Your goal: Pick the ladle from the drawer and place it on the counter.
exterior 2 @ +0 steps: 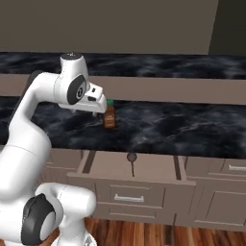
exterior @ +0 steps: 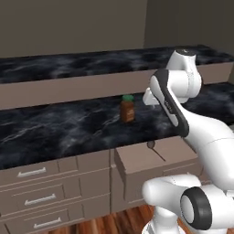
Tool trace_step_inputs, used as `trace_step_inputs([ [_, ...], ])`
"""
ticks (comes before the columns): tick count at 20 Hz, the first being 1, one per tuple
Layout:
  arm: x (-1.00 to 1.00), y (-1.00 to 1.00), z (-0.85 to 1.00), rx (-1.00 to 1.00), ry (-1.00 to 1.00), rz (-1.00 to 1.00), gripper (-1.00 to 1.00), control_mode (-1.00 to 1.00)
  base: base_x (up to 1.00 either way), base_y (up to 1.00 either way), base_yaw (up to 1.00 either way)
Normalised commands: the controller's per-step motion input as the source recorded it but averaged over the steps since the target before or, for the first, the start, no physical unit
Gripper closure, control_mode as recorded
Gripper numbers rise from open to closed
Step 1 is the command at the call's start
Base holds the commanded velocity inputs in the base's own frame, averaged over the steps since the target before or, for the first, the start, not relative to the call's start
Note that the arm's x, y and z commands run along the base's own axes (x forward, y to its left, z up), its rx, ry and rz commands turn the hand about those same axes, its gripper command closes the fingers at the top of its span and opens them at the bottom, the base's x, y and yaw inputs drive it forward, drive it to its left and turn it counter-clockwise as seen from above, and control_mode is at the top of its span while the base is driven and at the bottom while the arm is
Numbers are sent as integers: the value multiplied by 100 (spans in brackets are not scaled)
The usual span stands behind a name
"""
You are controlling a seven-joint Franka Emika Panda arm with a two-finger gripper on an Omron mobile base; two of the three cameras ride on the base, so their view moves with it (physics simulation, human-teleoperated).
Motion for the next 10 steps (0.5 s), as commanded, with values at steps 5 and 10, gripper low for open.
trace_step_inputs([
  [5, 0, 0, 0, 0, 0, 0, -100, 100, -1, 34, -39],
  [10, 0, 0, 0, 0, 0, 0, -100, 100, -3, 78, -35],
])
